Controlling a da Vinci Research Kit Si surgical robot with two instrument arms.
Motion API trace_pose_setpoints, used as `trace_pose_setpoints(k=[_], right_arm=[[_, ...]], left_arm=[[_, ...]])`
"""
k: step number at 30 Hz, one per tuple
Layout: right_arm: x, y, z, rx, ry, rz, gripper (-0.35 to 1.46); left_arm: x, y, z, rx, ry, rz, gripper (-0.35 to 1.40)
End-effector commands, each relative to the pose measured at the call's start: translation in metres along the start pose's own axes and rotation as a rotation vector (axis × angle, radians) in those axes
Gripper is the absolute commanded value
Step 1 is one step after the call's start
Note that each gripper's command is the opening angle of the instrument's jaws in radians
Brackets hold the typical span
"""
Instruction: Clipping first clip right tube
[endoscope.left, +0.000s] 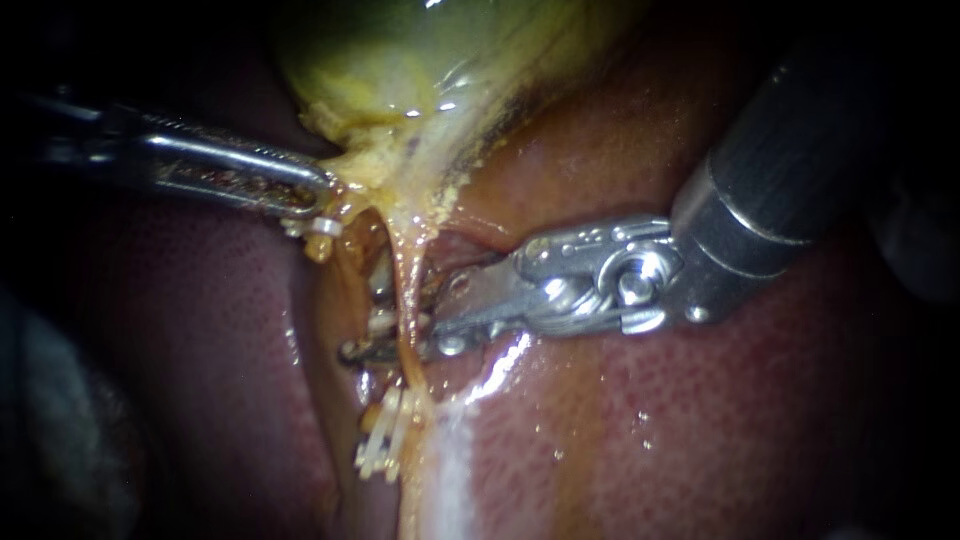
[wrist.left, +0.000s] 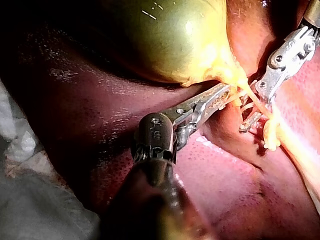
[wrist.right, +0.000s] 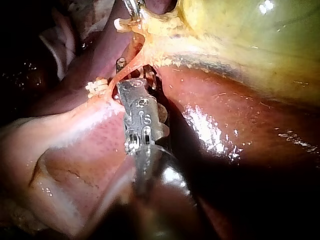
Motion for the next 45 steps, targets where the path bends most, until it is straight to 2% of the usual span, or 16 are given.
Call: trace_pose_setpoints(k=[1,4,8,14,25,28,30,33,38,41,45], right_arm=[[0.0000,0.0000,-0.0001,0.000,0.000,0.000,0.14],[0.0000,0.0000,0.0000,0.003,0.008,0.000,0.39],[-0.0001,0.0002,0.0001,0.012,0.024,0.000,0.49],[-0.0007,0.0006,-0.0016,0.021,0.026,-0.001,0.49],[-0.0015,0.0016,-0.0073,0.054,0.033,0.008,0.50],[-0.0017,0.0015,-0.0081,0.068,0.048,0.007,0.50],[-0.0016,0.0013,-0.0086,0.088,0.073,0.009,0.50],[-0.0013,0.0010,-0.0091,0.109,0.082,0.010,0.50],[-0.0005,-0.0003,-0.0095,0.145,0.111,0.011,0.50],[-0.0003,-0.0010,-0.0093,0.153,0.108,0.007,0.50],[-0.0002,-0.0012,-0.0088,0.157,0.106,0.003,0.50]], left_arm=[[0.0000,0.0000,0.0000,0.000,0.000,0.000,-0.35],[-0.0001,-0.0001,0.0000,-0.001,0.000,0.001,-0.35],[-0.0002,-0.0002,-0.0001,-0.001,0.000,0.002,-0.35],[-0.0004,-0.0005,-0.0004,-0.003,-0.001,0.003,-0.35],[-0.0004,-0.0006,-0.0005,-0.004,-0.002,0.004,-0.35],[-0.0005,-0.0006,-0.0006,-0.004,-0.002,0.004,-0.35],[-0.0005,-0.0006,-0.0006,-0.005,-0.002,0.004,-0.35],[-0.0005,-0.0006,-0.0007,-0.005,-0.002,0.004,-0.35],[-0.0005,-0.0006,-0.0007,-0.005,-0.002,0.004,-0.35],[-0.0005,-0.0006,-0.0007,-0.005,-0.002,0.004,-0.35],[-0.0005,-0.0006,-0.0007,-0.005,-0.002,0.004,-0.35]])
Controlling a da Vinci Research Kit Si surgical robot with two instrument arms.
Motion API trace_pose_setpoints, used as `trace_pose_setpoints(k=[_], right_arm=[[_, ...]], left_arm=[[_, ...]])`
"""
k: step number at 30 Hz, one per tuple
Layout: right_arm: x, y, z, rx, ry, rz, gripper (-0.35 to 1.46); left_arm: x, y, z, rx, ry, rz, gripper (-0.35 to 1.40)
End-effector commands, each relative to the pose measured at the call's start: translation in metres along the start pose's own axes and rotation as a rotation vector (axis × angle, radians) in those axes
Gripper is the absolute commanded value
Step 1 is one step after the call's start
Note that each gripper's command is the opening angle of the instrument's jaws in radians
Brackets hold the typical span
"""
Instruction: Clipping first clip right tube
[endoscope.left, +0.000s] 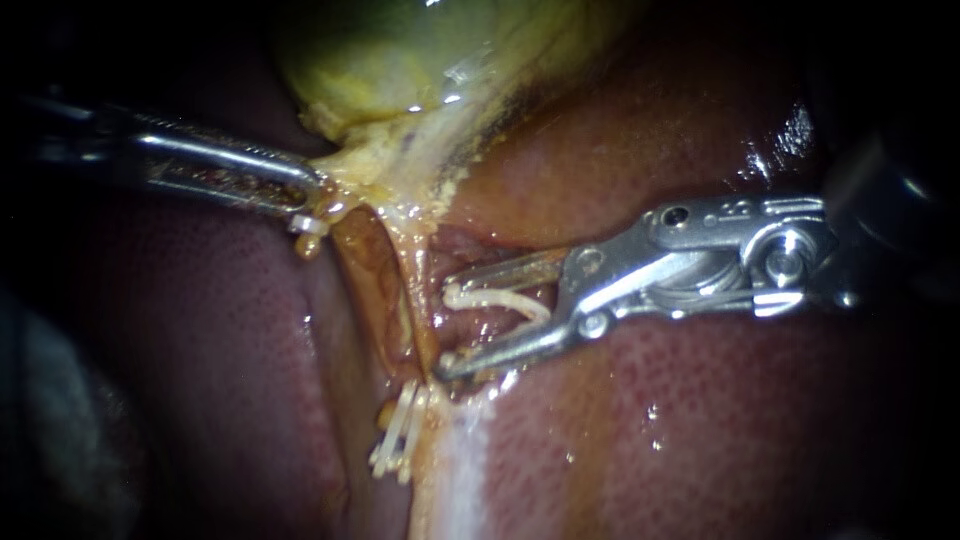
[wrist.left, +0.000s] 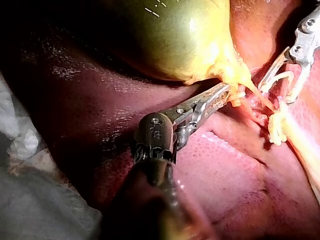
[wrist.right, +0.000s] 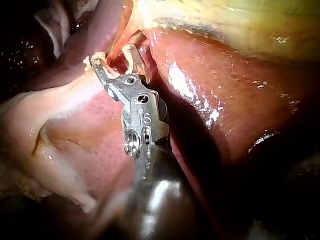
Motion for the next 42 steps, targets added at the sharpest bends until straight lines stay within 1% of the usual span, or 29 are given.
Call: trace_pose_setpoints(k=[1,5,11,15,17,19,23,27,31,33,34,35,37,38,42], right_arm=[[-0.0002,0.0001,0.0003,-0.001,-0.001,-0.007,0.49],[-0.0004,0.0005,0.0011,-0.005,-0.003,0.014,0.49],[-0.0014,0.0008,0.0034,-0.002,-0.012,0.042,0.49],[-0.0018,0.0005,0.0049,0.016,-0.027,0.067,0.49],[-0.0019,0.0001,0.0056,0.034,-0.015,0.079,0.49],[-0.0017,-0.0003,0.0063,0.064,0.020,0.091,0.49],[-0.0011,-0.0010,0.0076,0.088,0.039,0.104,0.49],[-0.0008,-0.0014,0.0081,0.094,0.045,0.110,0.49],[-0.0007,-0.0017,0.0076,0.097,0.045,0.111,0.49],[-0.0004,-0.0022,0.0070,0.107,0.042,0.118,0.49],[-0.0002,-0.0027,0.0067,0.116,0.041,0.124,0.49],[0.0000,-0.0030,0.0065,0.123,0.049,0.125,0.49],[0.0007,-0.0038,0.0061,0.146,0.083,0.129,0.49],[0.0010,-0.0041,0.0059,0.153,0.094,0.130,0.49],[0.0025,-0.0052,0.0055,0.188,0.116,0.152,0.47]], left_arm=[[0.0000,0.0000,0.0000,0.000,0.000,0.000,-0.35],[0.0000,0.0000,0.0000,0.000,0.000,0.000,-0.35],[0.0000,0.0000,0.0000,0.000,0.000,0.000,-0.35],[0.0000,0.0000,0.0000,0.000,0.000,0.000,-0.35],[0.0000,0.0000,0.0000,0.000,0.000,0.000,-0.35],[0.0000,0.0000,0.0000,0.000,0.000,0.000,-0.35],[0.0000,0.0000,0.0001,0.001,0.000,0.000,-0.35],[0.0000,0.0000,0.0001,0.001,0.000,0.000,-0.35],[0.0000,0.0000,0.0001,0.001,0.000,0.000,-0.35],[0.0000,0.0000,0.0000,0.001,0.000,0.000,-0.35],[0.0000,0.0000,0.0000,0.000,0.000,0.000,-0.35],[0.0000,0.0000,0.0000,0.000,0.000,0.000,-0.35],[0.0000,0.0000,0.0000,0.000,0.000,0.000,-0.35],[0.0000,0.0000,0.0000,0.000,0.000,0.000,-0.35],[0.0000,0.0000,0.0000,0.000,0.000,0.000,-0.35]])
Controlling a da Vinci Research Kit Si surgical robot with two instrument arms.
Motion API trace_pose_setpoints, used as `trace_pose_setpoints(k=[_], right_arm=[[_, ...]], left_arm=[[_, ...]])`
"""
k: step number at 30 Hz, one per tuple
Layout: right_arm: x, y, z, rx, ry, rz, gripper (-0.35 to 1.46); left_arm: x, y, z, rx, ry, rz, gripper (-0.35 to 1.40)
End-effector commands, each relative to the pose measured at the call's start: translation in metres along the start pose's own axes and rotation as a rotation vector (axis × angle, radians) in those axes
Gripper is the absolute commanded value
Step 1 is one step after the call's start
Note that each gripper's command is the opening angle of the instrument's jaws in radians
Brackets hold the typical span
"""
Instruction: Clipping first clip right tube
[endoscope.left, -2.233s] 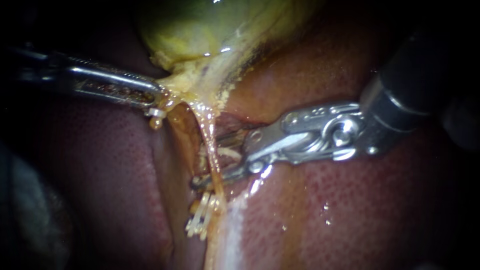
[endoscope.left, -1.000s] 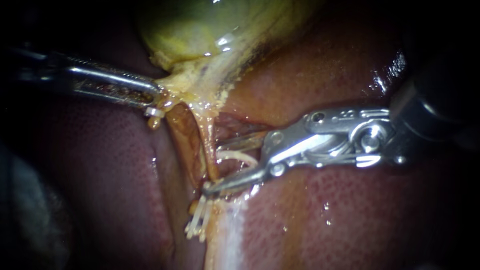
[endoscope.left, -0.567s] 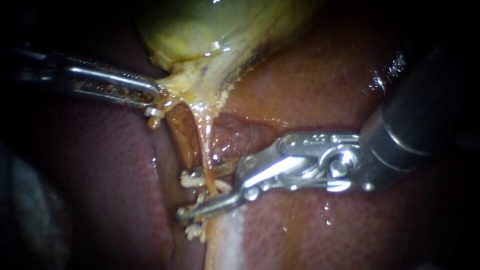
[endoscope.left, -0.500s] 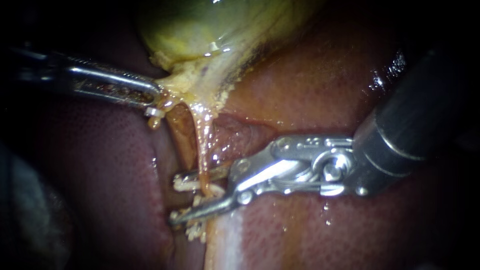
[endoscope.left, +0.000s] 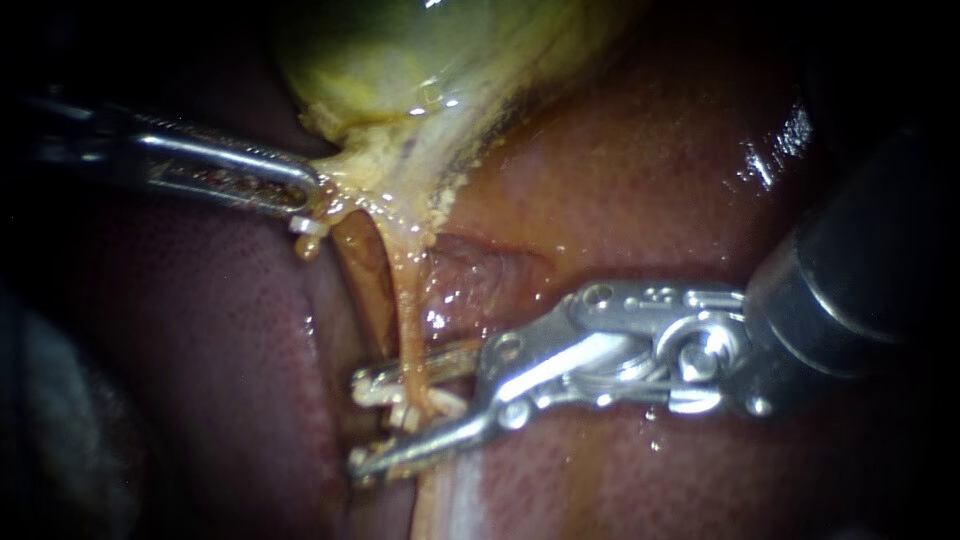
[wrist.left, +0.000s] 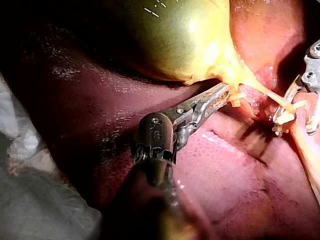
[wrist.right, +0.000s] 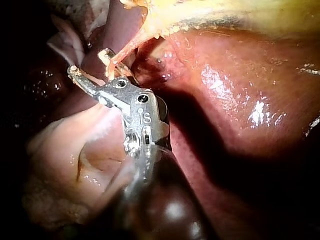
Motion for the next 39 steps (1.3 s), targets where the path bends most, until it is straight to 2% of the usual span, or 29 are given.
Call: trace_pose_setpoints(k=[1,4,8,20,23,24,25,39], right_arm=[[0.0002,-0.0002,0.0000,0.009,0.001,0.010,0.46],[0.0005,-0.0004,-0.0001,0.037,0.005,0.007,0.44],[0.0006,-0.0002,-0.0001,0.034,0.009,0.028,0.39],[0.0005,0.0007,-0.0006,0.012,0.025,0.130,0.03],[0.0004,0.0007,-0.0006,0.012,0.024,0.171,-0.14],[0.0004,0.0007,-0.0007,0.013,0.023,0.189,-0.30],[0.0004,0.0007,-0.0007,0.013,0.023,0.189,-0.35],[-0.0001,0.0014,-0.0011,0.008,0.017,0.187,-0.35]], left_arm=[[0.0000,0.0000,0.0000,0.000,0.000,0.000,-0.35],[0.0000,0.0000,0.0000,0.000,0.000,0.000,-0.35],[0.0000,0.0000,0.0000,0.000,0.000,0.000,-0.35],[0.0000,0.0000,0.0000,0.000,0.000,0.000,-0.35],[0.0000,0.0000,0.0000,0.000,0.000,0.000,-0.35],[0.0000,0.0000,0.0000,0.000,0.000,0.000,-0.35],[0.0000,0.0000,0.0000,0.000,0.000,0.000,-0.35],[0.0000,0.0000,0.0000,0.000,0.000,0.000,-0.35]])
